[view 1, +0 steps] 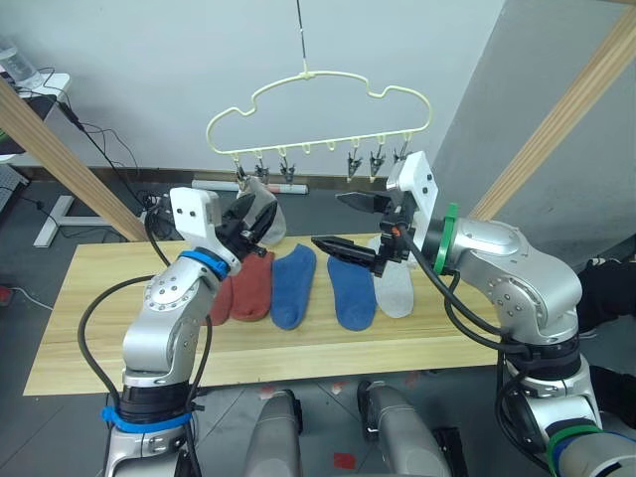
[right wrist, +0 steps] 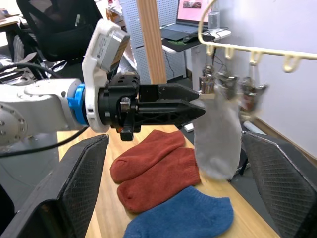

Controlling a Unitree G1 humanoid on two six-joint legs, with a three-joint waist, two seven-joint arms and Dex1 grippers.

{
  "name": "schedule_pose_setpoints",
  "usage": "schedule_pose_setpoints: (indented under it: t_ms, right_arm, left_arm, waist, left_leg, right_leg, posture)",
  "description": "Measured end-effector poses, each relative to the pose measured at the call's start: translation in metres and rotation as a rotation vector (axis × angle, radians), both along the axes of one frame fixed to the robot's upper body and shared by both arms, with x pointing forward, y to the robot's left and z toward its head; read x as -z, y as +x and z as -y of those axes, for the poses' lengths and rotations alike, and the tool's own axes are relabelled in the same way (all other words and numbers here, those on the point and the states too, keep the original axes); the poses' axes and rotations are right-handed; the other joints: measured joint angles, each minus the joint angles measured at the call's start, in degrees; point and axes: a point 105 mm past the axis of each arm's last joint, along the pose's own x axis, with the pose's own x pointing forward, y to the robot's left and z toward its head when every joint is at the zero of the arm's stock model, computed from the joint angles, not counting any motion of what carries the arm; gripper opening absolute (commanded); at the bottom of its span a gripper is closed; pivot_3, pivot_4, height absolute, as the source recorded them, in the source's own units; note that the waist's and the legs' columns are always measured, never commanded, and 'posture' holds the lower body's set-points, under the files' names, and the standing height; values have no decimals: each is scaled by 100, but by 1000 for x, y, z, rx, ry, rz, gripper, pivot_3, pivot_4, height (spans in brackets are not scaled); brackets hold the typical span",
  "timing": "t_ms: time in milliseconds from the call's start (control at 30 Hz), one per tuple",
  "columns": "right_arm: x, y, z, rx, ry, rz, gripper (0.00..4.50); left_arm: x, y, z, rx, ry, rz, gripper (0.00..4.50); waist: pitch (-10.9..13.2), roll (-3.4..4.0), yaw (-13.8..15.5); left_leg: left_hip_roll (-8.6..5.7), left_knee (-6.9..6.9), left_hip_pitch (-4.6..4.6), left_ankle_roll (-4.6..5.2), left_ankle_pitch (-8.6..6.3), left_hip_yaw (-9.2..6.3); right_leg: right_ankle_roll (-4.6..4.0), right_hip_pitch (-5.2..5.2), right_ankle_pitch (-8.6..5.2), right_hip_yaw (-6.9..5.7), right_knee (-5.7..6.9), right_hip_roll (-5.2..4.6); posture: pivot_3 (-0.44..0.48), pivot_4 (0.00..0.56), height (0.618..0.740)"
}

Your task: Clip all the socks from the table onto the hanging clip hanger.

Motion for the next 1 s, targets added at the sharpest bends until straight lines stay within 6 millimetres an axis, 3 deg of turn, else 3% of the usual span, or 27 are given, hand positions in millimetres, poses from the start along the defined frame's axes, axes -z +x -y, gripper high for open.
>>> schedule_pose_setpoints:
  t_ms: [1000]
  right_arm:
    - [-22,-4,-8,-11,46,57,4500]
  left_arm:
    - [-17,32,1,-36,-23,93,2060]
  waist:
    - [-1,-1,-7]
  left_leg:
    - [0,14,-7,1,0,-8]
  right_leg:
    - [2,1,1,-10,5,1]
  posture:
    - [-35,274,740]
